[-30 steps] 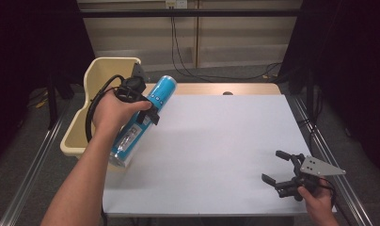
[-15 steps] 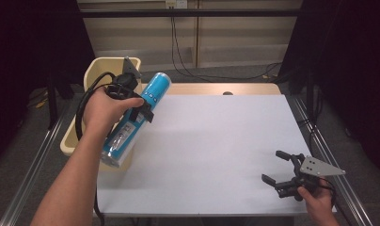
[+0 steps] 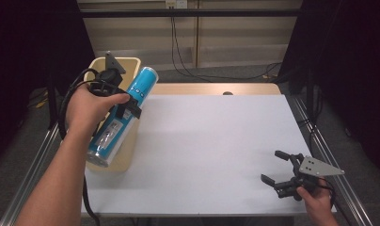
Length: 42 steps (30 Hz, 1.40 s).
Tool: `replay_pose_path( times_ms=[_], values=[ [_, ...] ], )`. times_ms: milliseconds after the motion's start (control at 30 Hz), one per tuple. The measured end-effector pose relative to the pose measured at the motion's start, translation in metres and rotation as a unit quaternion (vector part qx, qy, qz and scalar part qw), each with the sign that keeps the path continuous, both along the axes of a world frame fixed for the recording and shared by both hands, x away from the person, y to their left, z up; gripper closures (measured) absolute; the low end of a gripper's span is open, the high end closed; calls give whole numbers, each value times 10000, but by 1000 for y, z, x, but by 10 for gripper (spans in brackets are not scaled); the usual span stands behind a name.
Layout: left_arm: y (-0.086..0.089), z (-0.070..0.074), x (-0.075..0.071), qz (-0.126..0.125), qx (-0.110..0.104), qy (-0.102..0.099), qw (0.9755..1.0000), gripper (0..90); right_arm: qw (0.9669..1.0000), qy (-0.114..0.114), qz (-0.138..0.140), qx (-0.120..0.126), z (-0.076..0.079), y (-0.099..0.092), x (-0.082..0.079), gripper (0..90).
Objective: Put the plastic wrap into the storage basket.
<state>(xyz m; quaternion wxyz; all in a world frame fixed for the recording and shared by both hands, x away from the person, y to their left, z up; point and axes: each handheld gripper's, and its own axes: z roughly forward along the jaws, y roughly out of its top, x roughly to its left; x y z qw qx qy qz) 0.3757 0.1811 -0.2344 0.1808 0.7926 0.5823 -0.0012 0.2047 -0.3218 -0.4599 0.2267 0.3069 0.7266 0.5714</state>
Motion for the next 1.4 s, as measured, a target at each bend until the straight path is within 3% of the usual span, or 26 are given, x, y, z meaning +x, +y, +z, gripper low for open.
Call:
replay_pose_path(
  times_ms=[367,600,1200,1400],
  values=[
    [18,1,-3,294,7,24,9996,321,10000,-9,31,-39,0,2,0,0],
    [32,1,-3,539,25,-61,9985,321,10000,8,48,-35,-1,2,0,0],
    [52,-22,-1,938,252,-71,9952,321,9999,31,92,-67,-1,3,0,0],
    [53,-32,2,930,333,-6,9951,321,10000,26,60,-71,0,2,0,0]
  ],
)
